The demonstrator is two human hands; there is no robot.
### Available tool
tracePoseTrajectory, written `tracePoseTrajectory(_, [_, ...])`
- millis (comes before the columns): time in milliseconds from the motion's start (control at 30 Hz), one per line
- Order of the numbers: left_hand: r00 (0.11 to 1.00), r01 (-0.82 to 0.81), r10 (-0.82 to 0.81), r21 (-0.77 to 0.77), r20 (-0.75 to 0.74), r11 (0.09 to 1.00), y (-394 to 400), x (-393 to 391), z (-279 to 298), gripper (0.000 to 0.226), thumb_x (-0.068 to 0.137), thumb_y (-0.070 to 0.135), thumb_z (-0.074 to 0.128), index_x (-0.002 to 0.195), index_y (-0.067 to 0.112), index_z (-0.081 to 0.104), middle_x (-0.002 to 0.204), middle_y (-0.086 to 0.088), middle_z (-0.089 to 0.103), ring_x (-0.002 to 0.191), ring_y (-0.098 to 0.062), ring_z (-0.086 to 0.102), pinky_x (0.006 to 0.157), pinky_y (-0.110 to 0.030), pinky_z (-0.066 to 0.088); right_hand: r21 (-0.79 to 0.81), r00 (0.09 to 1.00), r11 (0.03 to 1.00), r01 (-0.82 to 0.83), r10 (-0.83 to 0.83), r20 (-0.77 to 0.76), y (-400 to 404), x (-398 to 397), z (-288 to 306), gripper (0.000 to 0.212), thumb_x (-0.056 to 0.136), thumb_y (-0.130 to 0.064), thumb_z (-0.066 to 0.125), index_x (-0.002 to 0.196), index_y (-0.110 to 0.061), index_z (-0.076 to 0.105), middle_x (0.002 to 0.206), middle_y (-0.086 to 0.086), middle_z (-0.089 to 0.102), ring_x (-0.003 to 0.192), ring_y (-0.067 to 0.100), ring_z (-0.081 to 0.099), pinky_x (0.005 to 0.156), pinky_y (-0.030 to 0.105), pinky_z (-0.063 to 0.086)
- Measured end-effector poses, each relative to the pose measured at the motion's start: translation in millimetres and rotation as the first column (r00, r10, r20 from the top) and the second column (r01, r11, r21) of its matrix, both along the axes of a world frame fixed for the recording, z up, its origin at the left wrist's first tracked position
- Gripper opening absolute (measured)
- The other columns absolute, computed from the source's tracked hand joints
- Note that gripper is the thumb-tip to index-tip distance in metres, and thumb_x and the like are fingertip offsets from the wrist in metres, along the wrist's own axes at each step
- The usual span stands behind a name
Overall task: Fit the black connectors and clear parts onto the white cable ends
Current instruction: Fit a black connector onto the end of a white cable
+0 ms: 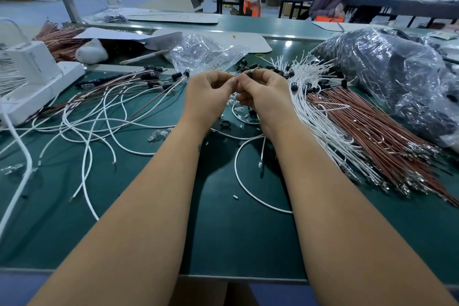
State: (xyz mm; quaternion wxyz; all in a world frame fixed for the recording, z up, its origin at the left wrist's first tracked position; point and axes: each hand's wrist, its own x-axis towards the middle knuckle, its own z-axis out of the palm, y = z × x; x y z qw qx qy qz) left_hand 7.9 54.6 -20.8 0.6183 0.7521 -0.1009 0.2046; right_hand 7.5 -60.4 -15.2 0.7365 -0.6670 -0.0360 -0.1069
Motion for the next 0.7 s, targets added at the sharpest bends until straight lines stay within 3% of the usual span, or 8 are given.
tracePoseTrajectory(133, [1.000, -0.014, 0.013, 0.026, 0.007, 1.000, 0.3, 0.4, 0.0, 0.006, 0.088, 0.008, 0.065, 0.087, 0.008, 0.071, 0.068, 0.005, 0.065, 0.053, 0.006, 0.054, 0.058, -0.010, 0.043, 0.010, 1.000, 1.000, -0.002, 0.002, 0.006, 0.0, -1.1, 1.6, 0.006, 0.091, -0.006, 0.063, 0.097, -0.004, 0.060, 0.070, 0.004, 0.064, 0.051, 0.009, 0.058, 0.054, 0.022, 0.049])
tracePoseTrajectory(267, [0.998, -0.060, 0.060, 0.032, 0.004, 0.998, 4.6, 2.2, -0.9, 0.004, 0.088, 0.012, 0.067, 0.085, 0.012, 0.070, 0.071, 0.004, 0.066, 0.065, -0.005, 0.059, 0.069, -0.017, 0.051, 0.084, 0.998, 0.995, 0.056, -0.059, 0.033, -3.0, -1.3, 3.7, 0.007, 0.090, -0.006, 0.064, 0.095, -0.004, 0.060, 0.067, 0.004, 0.064, 0.051, 0.010, 0.057, 0.054, 0.021, 0.049])
tracePoseTrajectory(500, [0.996, -0.086, 0.087, 0.061, -0.003, 0.994, 4.6, 5.5, -0.4, 0.007, 0.088, 0.016, 0.068, 0.082, 0.015, 0.068, 0.067, 0.006, 0.063, 0.058, -0.002, 0.054, 0.061, -0.012, 0.047, 0.109, 0.990, 0.989, 0.104, -0.113, 0.083, -2.9, -4.1, 7.0, 0.003, 0.092, -0.006, 0.062, 0.091, -0.005, 0.060, 0.064, 0.003, 0.062, 0.052, 0.010, 0.055, 0.054, 0.022, 0.047])
tracePoseTrajectory(600, [0.992, -0.122, 0.122, 0.045, -0.005, 0.992, 7.6, 6.5, -2.9, 0.007, 0.088, 0.013, 0.067, 0.082, 0.015, 0.068, 0.068, 0.006, 0.062, 0.060, -0.003, 0.055, 0.065, -0.017, 0.048, 0.000, 0.993, 0.998, 0.070, -0.069, 0.091, -3.2, -4.8, 8.7, 0.004, 0.092, -0.004, 0.062, 0.093, -0.005, 0.058, 0.070, 0.008, 0.063, 0.052, 0.010, 0.057, 0.055, 0.022, 0.049])
tracePoseTrajectory(700, [0.978, -0.206, 0.205, 0.200, 0.022, 0.958, 7.1, 6.5, -4.7, 0.007, 0.089, 0.011, 0.061, 0.089, 0.013, 0.068, 0.071, 0.002, 0.061, 0.064, -0.011, 0.054, 0.069, -0.025, 0.047, -0.190, 0.998, 0.982, 0.006, 0.007, 0.066, -2.4, -5.2, 9.3, 0.006, 0.091, -0.003, 0.062, 0.093, -0.005, 0.057, 0.076, 0.013, 0.065, 0.051, 0.011, 0.059, 0.053, 0.023, 0.050])
